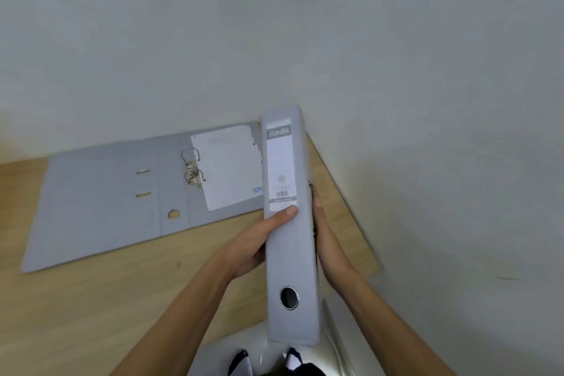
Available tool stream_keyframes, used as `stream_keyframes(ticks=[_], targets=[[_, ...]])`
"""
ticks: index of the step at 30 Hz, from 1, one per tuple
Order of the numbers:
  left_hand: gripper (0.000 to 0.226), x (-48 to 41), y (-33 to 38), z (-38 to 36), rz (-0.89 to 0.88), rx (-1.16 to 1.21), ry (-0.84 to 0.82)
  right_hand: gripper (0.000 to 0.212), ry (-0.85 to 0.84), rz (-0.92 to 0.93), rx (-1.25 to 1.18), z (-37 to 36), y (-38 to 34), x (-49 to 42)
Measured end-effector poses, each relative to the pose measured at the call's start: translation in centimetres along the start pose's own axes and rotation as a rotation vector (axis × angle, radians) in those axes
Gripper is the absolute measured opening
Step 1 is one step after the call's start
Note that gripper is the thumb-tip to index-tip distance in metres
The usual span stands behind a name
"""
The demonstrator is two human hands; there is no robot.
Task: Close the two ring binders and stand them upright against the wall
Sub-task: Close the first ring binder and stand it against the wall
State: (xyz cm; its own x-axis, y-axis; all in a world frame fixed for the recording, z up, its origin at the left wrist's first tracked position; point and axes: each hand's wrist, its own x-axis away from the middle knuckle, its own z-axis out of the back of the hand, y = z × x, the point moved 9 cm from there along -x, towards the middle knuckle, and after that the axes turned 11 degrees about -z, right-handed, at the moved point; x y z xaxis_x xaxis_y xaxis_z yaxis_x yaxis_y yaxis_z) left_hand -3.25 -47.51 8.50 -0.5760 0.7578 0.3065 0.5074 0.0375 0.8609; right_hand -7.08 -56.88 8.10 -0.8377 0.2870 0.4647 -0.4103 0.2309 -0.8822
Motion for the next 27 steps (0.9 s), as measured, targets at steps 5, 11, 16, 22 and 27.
stream_keyframes(ticks=[5, 11, 16, 22, 27], targets=[[0.076, -3.5, 5.3, -0.7, -0.295, -0.326, -0.039, 0.057, -0.039, 0.262, 0.134, 0.9, -9.5, 1.1], [0.096, -7.9, 6.6, -1.0, -0.438, -0.59, -0.007, 0.067, 0.108, 0.346, 0.2, 5.4, -11.3, -1.3], [0.113, -11.6, 5.7, -1.0, -0.391, -0.703, -0.018, 0.068, 0.162, 0.259, 0.145, 9.0, -8.9, -3.5], [0.131, -16.9, 5.9, -2.0, -0.378, -0.718, -0.07, 0.052, 0.253, 0.228, 0.113, 12.6, -9.2, -6.2], [0.136, -20.7, 6.8, -1.5, -0.363, -0.695, -0.005, 0.037, 0.606, 0.184, 0.218, 15.3, -9.6, -8.0]])
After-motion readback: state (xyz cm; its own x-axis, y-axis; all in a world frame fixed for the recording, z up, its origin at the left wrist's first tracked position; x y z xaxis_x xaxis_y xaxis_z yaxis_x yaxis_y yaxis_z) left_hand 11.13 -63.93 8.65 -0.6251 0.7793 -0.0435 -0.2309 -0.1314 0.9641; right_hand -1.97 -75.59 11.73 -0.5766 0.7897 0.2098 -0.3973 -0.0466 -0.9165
